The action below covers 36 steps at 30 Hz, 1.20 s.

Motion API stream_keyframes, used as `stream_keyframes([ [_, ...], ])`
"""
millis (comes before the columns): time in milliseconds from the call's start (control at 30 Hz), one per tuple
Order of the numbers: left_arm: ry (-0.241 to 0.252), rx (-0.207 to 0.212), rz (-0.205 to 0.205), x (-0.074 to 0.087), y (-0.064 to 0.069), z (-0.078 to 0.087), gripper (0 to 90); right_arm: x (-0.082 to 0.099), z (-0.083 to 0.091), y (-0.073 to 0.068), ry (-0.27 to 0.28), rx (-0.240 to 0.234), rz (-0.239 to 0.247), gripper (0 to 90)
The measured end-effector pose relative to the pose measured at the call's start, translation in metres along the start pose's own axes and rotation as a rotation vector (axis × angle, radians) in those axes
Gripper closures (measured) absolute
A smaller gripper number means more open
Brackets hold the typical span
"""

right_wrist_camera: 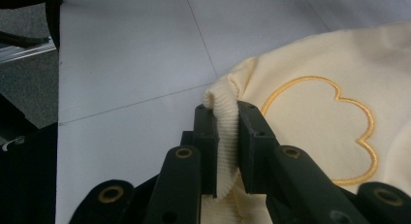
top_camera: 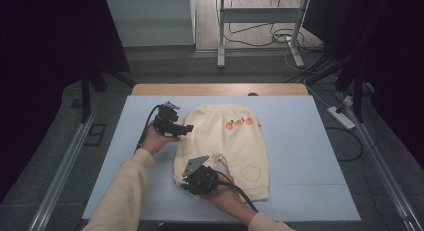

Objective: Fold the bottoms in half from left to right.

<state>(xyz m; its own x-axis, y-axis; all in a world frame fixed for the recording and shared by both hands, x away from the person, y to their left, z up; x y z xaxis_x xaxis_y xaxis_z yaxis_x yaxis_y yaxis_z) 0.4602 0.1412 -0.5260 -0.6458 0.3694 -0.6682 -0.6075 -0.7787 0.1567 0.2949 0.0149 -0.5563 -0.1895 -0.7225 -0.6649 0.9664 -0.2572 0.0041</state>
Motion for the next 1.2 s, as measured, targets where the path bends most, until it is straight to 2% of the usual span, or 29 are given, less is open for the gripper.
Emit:
stream_keyframes([
  [267, -0.012, 0.002, 0.011, -0.001, -0.004, -0.007, 19.8, 0.001, 0.0, 0.0, 0.0, 0.004, 0.006, 79.0],
  [367, -0.017, -0.017, 0.021, 0.0, -0.007, -0.011, 21.0, 0.001, 0.0, 0.0, 0.002, 0.001, -0.003, 78.6],
  [700, -0.036, -0.023, 0.037, 0.001, -0.014, -0.029, 25.1, 0.001, 0.001, 0.0, -0.001, -0.003, -0.002, 78.7],
  [800, -0.053, -0.046, 0.042, 0.001, -0.016, -0.034, 29.3, 0.001, 0.001, -0.001, -0.004, 0.004, 0.003, 78.7],
  [1033, -0.079, -0.044, 0.038, 0.001, -0.02, -0.043, 30.2, 0.001, 0.002, 0.0, -0.01, 0.001, 0.002, 78.7],
  [1167, -0.094, -0.029, 0.039, 0.003, -0.021, -0.047, 36.6, 0.002, 0.002, 0.0, -0.003, -0.003, 0.002, 78.7],
  [1200, -0.101, -0.01, 0.041, 0.005, -0.021, -0.048, 41.1, 0.002, 0.002, 0.0, -0.003, -0.002, 0.002, 78.7],
])
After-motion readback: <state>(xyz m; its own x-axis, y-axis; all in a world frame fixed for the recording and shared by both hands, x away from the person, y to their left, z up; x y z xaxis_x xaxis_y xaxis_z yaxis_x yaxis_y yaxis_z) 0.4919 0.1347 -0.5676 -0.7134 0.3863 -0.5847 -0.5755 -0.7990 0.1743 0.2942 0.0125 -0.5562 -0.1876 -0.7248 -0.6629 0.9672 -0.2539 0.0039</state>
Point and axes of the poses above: each handheld gripper's, and its own axes: z roughly backward along the jaws, x roughly out of its underside, y roughly to its right, the point moved 5 cm from there along -z, roughly forward along the jaws, and after that the axes turned 2 degrees about x, right-handed, at the moved point
